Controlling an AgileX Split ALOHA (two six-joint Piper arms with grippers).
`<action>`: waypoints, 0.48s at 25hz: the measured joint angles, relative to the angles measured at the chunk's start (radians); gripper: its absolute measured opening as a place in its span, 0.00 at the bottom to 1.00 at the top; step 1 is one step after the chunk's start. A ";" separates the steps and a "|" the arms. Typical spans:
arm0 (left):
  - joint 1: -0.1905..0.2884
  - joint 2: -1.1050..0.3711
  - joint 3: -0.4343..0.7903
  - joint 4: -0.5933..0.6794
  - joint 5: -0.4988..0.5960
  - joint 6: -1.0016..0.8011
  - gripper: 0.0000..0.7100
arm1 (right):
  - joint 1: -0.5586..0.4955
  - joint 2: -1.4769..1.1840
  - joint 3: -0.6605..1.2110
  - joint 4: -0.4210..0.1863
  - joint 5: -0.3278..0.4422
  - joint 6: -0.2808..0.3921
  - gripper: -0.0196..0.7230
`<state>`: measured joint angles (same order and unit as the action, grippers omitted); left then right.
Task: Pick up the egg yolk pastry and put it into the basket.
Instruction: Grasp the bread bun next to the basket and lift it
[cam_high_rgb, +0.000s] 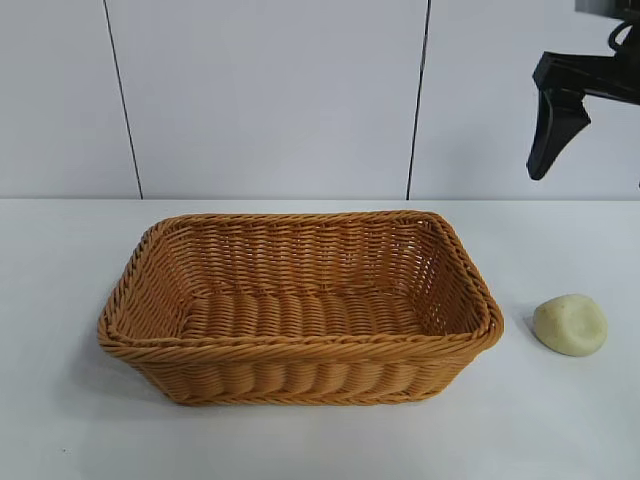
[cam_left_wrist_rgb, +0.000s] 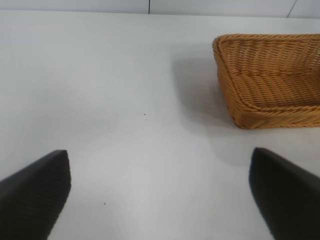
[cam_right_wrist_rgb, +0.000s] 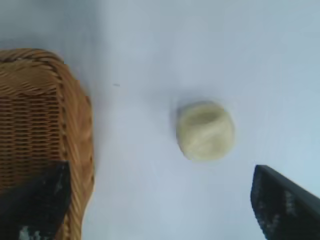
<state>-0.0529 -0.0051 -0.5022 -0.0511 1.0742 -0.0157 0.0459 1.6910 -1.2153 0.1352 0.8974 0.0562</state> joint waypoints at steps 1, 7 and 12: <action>0.000 0.000 0.000 0.000 0.000 0.000 0.98 | -0.006 0.024 0.000 -0.005 -0.002 0.000 0.96; 0.000 0.000 0.000 0.000 0.000 0.000 0.98 | -0.013 0.186 0.000 -0.044 -0.043 0.000 0.96; 0.000 0.000 0.000 0.000 0.000 0.000 0.98 | -0.013 0.310 0.000 -0.045 -0.095 0.000 0.96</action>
<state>-0.0529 -0.0051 -0.5022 -0.0511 1.0742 -0.0157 0.0326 2.0010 -1.2155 0.0898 0.8028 0.0567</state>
